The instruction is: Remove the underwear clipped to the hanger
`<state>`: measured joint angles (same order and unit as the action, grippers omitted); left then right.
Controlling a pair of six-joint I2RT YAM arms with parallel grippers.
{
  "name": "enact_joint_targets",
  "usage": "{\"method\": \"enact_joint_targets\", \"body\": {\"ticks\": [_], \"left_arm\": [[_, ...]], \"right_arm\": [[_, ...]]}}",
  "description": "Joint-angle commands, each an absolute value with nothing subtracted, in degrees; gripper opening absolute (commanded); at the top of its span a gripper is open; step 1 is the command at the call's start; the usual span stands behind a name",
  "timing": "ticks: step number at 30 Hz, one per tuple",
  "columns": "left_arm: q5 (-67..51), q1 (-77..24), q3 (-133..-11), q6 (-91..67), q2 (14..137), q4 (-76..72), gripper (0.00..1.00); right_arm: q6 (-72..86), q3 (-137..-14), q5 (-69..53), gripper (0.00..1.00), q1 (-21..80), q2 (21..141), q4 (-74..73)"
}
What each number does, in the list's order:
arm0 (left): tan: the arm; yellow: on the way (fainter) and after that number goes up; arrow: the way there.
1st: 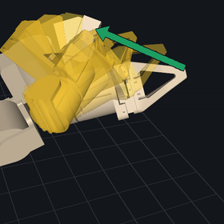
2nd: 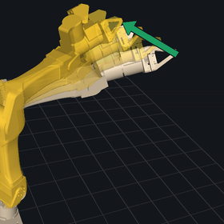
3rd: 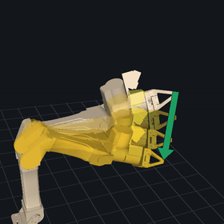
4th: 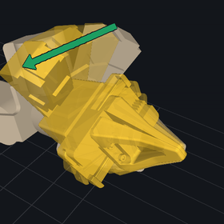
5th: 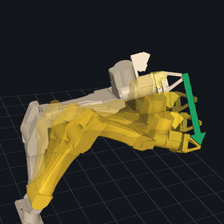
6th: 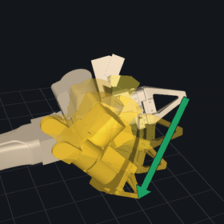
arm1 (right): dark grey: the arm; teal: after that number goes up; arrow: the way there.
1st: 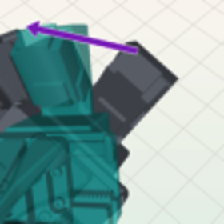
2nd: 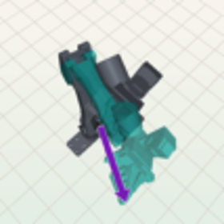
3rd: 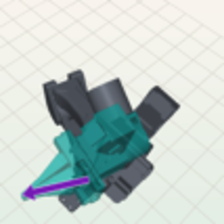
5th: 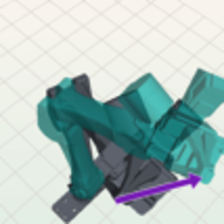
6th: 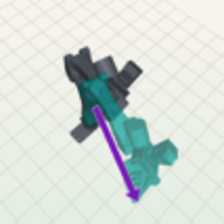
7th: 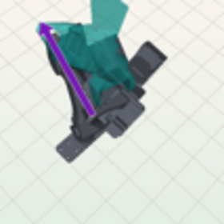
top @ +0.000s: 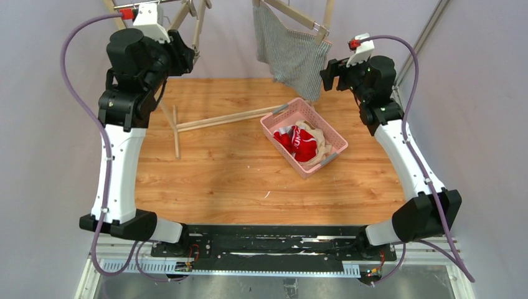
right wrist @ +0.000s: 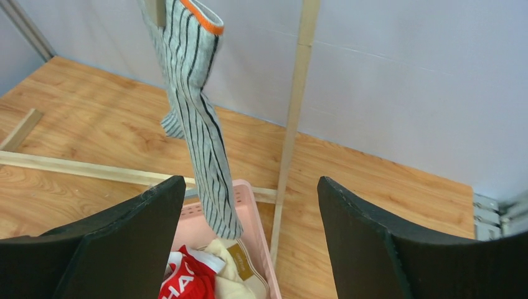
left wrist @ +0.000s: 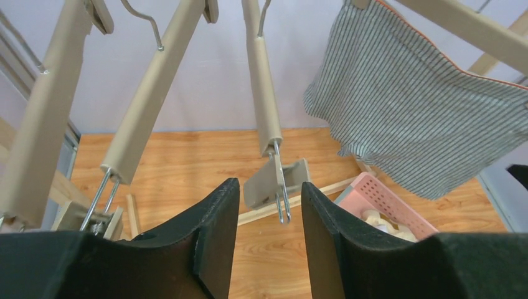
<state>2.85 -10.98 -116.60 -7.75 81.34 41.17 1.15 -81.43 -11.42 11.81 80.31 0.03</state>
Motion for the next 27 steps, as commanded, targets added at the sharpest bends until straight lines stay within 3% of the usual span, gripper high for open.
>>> {"method": "enact_joint_targets", "body": {"ticks": [1,8,9,10,12,13,15,27], "left_arm": [[0.19,-10.62,-114.79,-7.43,76.78,38.62,0.47],[-2.71,-14.30,-114.90,-6.86,74.69,38.60,0.40],[-2.02,-16.88,-115.25,-6.09,75.01,38.71,0.40],[-1.19,-18.81,-115.70,-5.46,75.42,38.75,0.40],[-0.20,-22.09,-116.78,-4.73,76.74,38.94,0.40],[-0.09,-23.16,-117.35,-4.85,77.45,38.95,0.40],[-0.27,-24.37,-118.73,-5.32,79.26,38.88,0.40],[-1.61,-26.32,-122.15,-8.03,87.34,29.98,0.45]], "right_arm": [[3.39,-84.58,-16.97,0.80,10.86,82.37,5.63],[6.13,-85.62,-18.59,0.80,10.90,85.65,9.06],[6.62,-85.87,-19.20,0.76,10.93,86.26,9.31],[7.09,-86.29,-19.80,0.65,11.02,86.94,9.37],[7.79,-87.61,-20.48,0.23,11.38,88.70,8.17],[8.18,-88.43,-20.79,0.12,11.56,89.40,7.31],[8.61,-89.36,-21.92,0.01,11.95,90.29,6.17],[4.81,-87.14,-23.11,0.00,21.09,87.81,5.11]]}}
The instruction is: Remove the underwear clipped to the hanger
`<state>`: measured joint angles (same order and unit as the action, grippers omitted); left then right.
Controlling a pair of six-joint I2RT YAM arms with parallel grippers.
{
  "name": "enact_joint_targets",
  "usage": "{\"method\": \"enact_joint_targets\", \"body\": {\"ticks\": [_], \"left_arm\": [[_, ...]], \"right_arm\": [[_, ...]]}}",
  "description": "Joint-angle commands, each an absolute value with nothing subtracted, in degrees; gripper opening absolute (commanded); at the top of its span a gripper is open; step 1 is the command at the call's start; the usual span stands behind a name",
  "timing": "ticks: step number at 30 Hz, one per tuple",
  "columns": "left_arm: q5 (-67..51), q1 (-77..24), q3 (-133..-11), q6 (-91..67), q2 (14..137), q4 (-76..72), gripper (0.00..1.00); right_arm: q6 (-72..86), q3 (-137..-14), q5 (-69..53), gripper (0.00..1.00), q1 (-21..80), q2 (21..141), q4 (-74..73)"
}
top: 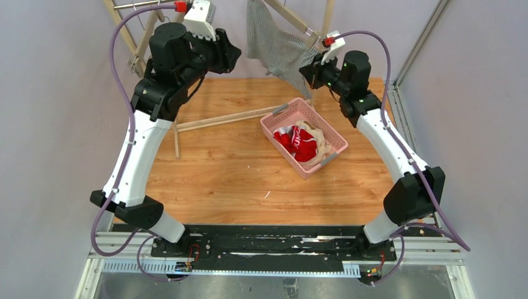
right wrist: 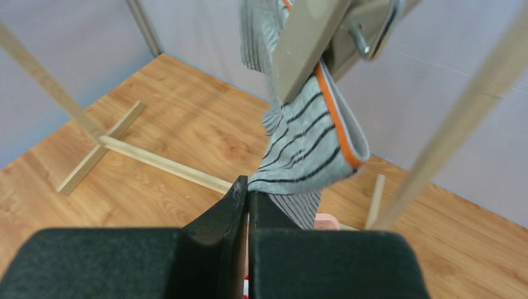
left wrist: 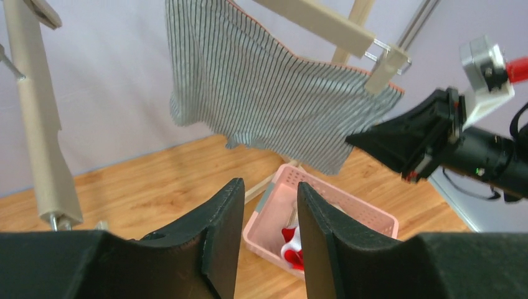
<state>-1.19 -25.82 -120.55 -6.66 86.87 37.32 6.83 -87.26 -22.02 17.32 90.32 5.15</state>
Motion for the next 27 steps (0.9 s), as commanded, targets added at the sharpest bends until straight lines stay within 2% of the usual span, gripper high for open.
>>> {"method": "enact_joint_targets", "body": {"ticks": [1,8,12,16,27], "left_arm": [[-1.52,-26.37,-123.59,-8.41,88.49,29.97,0.45],[-3.74,-26.33,-134.11,-10.73,97.13,29.82,0.50],[-4.94,-26.32,-136.00,-11.98,100.76,27.70,0.48],[-5.88,-26.37,-140.03,-11.49,105.15,29.88,0.49],[-6.65,-26.29,-134.92,-10.68,103.54,22.08,0.55]], "right_arm": [[4.68,-87.29,-22.97,0.00,22.01,87.80,4.91],[2.90,-87.89,-20.32,0.00,27.07,87.89,3.13],[2.86,-87.91,-20.06,0.00,29.34,88.42,3.14],[1.93,-89.03,-19.61,0.01,31.18,89.19,2.23],[-0.32,-94.34,-18.58,0.01,36.19,93.45,-0.58]]}}
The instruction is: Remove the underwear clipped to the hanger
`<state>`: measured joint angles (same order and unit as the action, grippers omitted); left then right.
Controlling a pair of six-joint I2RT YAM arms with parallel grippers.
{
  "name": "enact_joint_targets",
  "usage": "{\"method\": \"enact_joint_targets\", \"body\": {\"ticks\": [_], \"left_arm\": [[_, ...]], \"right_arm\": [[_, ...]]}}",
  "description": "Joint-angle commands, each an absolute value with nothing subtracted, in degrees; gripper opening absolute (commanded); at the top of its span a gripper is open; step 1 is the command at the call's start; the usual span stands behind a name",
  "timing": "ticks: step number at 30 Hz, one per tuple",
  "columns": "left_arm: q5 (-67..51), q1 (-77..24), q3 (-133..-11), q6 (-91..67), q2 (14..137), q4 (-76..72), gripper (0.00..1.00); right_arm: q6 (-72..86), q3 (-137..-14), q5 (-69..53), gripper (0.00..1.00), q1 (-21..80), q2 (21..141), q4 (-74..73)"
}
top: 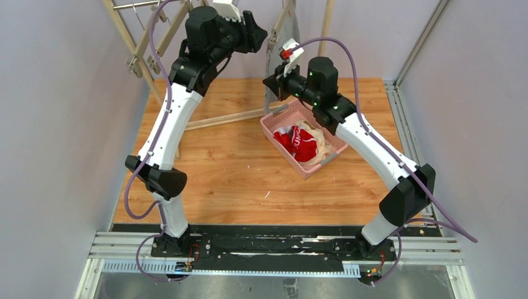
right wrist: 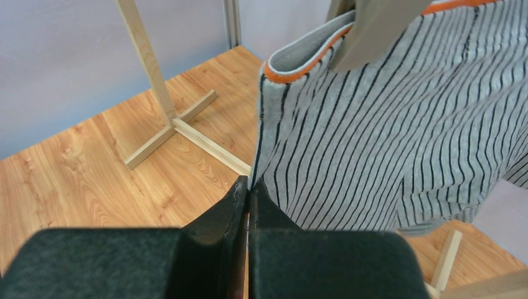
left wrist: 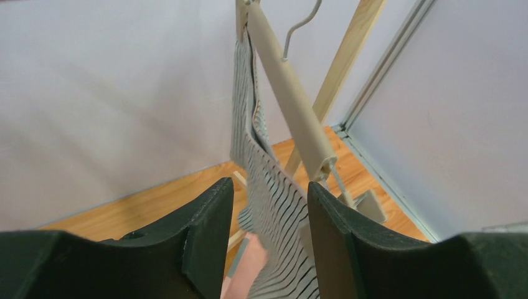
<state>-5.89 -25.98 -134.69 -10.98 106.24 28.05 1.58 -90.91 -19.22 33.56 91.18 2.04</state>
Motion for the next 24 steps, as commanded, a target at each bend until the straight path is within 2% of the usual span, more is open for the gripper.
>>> {"method": "enact_joint_targets", "body": {"ticks": [1,10,24], "left_arm": [[-6.86,-26.28,-134.91,-10.64,103.54,21.38,0.55],[-7.84,-26.37,-134.19,-12.79,104.02,15.65,0.56],[-5.41,-26.33,-136.39,-11.00,107.58,21.35,0.54]], "right_arm": [[-0.73,-95.13,-18.17,0.01,36.58,93.96,-1.02],[-1.58,-96.93,-17.15,0.00,37.48,96.39,-1.96],[-2.02,-98.31,-17.90,0.00,37.89,98.10,-3.34]]}}
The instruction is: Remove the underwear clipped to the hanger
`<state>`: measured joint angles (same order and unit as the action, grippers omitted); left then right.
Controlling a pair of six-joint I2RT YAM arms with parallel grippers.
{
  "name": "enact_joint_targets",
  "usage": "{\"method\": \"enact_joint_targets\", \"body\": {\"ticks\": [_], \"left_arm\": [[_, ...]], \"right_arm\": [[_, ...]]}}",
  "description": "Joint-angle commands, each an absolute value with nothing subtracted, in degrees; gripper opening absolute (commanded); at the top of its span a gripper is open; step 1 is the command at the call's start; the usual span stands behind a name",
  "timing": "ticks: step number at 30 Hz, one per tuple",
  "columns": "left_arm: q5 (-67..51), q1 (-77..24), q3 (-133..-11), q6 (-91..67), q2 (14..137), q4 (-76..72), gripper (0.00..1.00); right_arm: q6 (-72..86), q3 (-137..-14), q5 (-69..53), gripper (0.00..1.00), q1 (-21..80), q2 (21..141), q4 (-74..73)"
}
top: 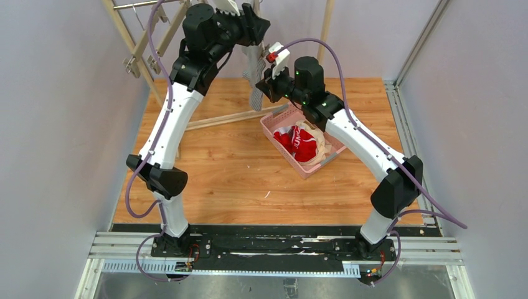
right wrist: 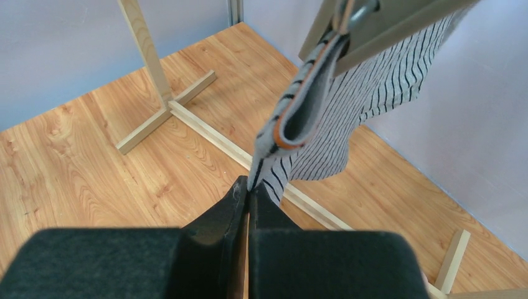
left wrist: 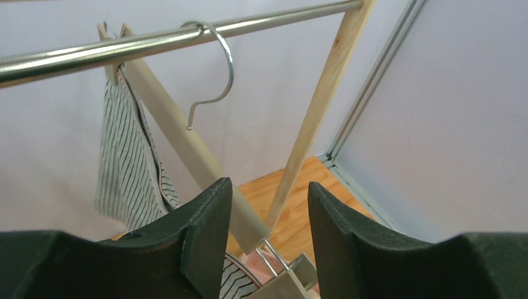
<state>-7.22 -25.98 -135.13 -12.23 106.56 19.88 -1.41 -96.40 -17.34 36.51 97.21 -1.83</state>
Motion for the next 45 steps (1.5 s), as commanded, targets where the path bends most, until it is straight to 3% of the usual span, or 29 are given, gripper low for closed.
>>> {"method": "enact_joint_targets", "body": {"ticks": [1,8,21,23,26,33,37,39,42,44,45], "left_arm": [[-4.80,-26.35,-136.24,-10.72,107.58,21.73,0.54],[-2.10,-26.34,-135.88,-9.33,108.16,23.55,0.54],[-2.20,-26.32,-136.03,-8.08,109.89,23.99,0.41],[-2.01,-26.34,-136.08,-7.62,110.15,24.16,0.37],[-1.76,-26.31,-136.17,-6.77,110.47,24.35,0.23],[-0.98,-26.30,-136.36,-6.09,111.63,24.53,0.18],[-1.05,-26.32,-136.60,-5.89,112.31,24.33,0.03],[-1.22,-26.29,-136.55,-5.97,112.45,24.01,0.00],[-1.45,-26.32,-136.37,-6.05,112.22,22.90,0.00],[-1.56,-26.29,-136.18,-6.15,111.84,21.74,0.00],[-1.58,-26.30,-136.10,-6.09,111.62,21.14,0.00]], "right_arm": [[-2.02,-98.27,-18.05,0.00,37.88,98.09,-3.38],[-1.93,-98.38,-18.28,0.01,38.36,98.07,-3.25],[-2.46,-97.85,-17.68,0.00,38.66,97.74,-3.60],[-2.50,-97.62,-17.54,0.00,38.66,97.71,-3.60],[-2.62,-97.10,-17.36,0.00,38.62,97.57,-3.54],[-2.55,-95.51,-16.80,0.00,38.61,96.54,-3.00],[-2.70,-94.77,-16.52,0.01,38.63,95.54,-3.06],[-2.94,-94.16,-16.19,0.08,38.56,94.82,-3.06],[-3.44,-92.29,-15.09,0.37,38.58,93.37,-2.79],[-3.72,-90.09,-13.97,0.64,38.51,91.96,-1.83],[-3.84,-88.71,-13.30,0.68,38.58,91.03,-1.06]]}}
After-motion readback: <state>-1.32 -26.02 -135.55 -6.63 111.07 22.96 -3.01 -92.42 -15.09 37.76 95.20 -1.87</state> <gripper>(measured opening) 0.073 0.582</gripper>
